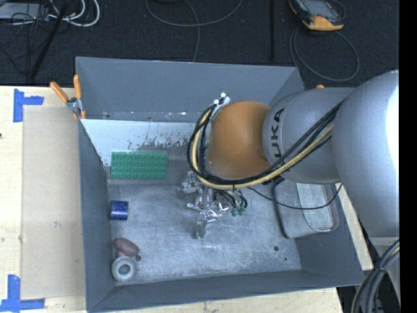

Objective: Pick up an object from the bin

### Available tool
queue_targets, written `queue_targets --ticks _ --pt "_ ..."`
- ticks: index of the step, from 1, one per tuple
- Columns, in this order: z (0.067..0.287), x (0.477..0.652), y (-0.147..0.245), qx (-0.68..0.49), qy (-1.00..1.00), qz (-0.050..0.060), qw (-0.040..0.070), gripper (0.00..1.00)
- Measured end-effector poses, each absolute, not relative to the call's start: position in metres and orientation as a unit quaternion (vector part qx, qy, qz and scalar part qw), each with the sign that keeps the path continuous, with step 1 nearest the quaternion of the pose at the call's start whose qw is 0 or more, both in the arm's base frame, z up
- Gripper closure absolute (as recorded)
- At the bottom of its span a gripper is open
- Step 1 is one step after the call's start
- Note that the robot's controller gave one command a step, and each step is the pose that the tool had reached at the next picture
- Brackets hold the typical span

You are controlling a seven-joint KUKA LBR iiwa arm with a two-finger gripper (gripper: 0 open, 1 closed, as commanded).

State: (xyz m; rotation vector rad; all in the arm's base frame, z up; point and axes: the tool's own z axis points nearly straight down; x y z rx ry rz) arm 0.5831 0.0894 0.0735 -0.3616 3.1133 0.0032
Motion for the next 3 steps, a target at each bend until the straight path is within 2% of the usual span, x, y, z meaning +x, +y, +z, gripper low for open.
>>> queue_targets --ticks 1,2,3 --pt "0.074 0.597 0.027 -0.143 0.99 0.0 0.004 0.0" --pt "0.075 0.597 0.029 -0.143 0.99 0.0 0.002 1.0" --pt "0.253 0.587 0.044 -0.166 0.986 0.0 0.005 1.0"
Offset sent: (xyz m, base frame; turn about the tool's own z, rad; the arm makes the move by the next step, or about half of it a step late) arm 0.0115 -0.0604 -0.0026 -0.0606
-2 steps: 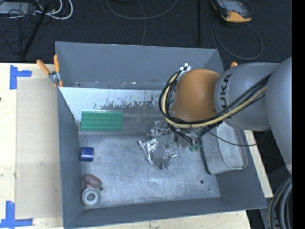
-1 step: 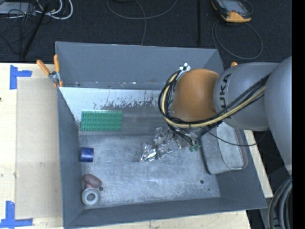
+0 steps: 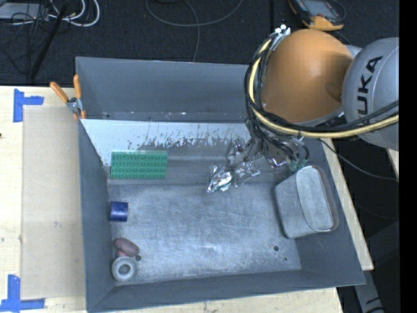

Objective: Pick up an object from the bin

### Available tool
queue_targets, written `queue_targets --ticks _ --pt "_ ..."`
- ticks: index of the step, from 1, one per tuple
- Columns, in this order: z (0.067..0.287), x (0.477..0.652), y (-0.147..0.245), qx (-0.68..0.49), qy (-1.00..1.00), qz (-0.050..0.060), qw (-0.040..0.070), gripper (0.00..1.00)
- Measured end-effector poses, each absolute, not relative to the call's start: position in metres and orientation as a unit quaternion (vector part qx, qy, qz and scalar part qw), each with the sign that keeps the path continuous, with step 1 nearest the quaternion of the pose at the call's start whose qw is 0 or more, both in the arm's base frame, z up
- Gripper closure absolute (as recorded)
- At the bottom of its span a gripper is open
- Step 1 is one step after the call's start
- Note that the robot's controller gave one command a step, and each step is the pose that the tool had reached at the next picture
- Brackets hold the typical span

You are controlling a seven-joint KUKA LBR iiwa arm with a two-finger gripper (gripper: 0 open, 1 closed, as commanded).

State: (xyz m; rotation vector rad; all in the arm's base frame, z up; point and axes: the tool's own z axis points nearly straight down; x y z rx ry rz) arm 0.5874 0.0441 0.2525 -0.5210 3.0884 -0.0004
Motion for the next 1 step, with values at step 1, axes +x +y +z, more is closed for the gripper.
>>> queue_targets --ticks 1 --pt "0.2474 0.5862 0.0439 -0.166 0.986 0.0 0.001 0.0"
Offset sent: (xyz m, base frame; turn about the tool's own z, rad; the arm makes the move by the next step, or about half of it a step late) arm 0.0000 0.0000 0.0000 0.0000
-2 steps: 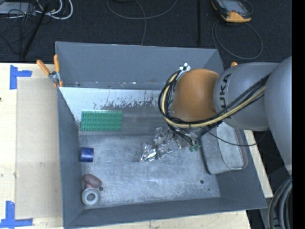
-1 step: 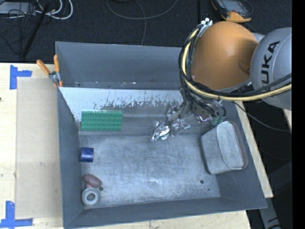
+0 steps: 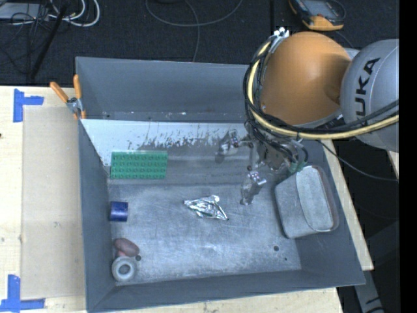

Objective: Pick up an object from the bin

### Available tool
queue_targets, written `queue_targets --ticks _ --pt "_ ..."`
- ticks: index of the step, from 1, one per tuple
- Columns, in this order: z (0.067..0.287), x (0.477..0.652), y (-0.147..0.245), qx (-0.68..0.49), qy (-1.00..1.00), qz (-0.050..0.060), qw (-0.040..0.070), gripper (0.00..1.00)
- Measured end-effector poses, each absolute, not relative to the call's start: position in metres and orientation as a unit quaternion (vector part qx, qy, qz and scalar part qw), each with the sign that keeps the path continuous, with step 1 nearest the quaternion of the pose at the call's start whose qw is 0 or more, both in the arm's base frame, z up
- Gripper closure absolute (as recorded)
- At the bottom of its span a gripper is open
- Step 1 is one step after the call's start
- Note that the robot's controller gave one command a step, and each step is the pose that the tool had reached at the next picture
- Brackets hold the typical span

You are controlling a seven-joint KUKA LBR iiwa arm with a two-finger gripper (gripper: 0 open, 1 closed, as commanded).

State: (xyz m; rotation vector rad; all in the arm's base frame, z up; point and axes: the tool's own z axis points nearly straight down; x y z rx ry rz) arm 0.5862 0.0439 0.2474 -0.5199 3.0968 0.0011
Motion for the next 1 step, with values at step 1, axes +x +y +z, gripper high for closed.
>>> queue_targets --ticks 1 --pt "0.1399 0.6177 0.0397 -0.293 0.956 0.001 -0.002 0.0"
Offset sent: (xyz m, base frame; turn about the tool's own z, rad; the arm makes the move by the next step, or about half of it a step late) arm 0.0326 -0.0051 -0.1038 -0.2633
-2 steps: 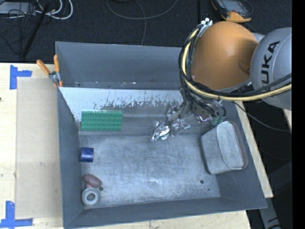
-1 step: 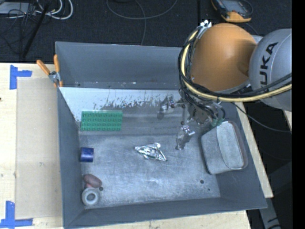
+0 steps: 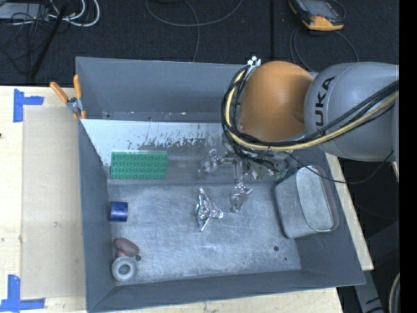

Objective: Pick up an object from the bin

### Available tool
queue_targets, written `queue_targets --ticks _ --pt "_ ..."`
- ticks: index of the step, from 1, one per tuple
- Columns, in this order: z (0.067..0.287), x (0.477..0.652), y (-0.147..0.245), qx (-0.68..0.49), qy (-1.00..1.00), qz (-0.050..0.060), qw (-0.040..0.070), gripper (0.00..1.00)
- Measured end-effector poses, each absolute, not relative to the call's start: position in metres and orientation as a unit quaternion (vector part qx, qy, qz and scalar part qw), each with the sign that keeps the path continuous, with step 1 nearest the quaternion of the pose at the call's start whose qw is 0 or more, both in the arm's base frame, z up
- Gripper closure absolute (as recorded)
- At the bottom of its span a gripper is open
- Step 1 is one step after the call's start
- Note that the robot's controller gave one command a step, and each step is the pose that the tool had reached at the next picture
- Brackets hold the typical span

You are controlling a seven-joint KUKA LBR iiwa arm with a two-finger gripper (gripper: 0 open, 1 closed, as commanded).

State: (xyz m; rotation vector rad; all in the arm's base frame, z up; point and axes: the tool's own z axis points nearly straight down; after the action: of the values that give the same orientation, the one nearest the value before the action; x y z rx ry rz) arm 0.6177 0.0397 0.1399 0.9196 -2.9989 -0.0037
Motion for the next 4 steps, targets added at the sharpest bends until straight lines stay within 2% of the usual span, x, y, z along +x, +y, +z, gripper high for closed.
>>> queue_targets --ticks 1,2,3,4 --pt "0.071 0.617 0.044 0.343 -0.939 -0.001 -0.002 0.0" --pt "0.074 0.618 0.043 0.342 -0.94 0.0 -0.001 1.0" --pt "0.214 0.613 0.053 0.335 -0.942 0.001 -0.005 1.0" --pt "0.209 0.611 0.052 0.333 -0.943 -0.001 -0.001 0.0"
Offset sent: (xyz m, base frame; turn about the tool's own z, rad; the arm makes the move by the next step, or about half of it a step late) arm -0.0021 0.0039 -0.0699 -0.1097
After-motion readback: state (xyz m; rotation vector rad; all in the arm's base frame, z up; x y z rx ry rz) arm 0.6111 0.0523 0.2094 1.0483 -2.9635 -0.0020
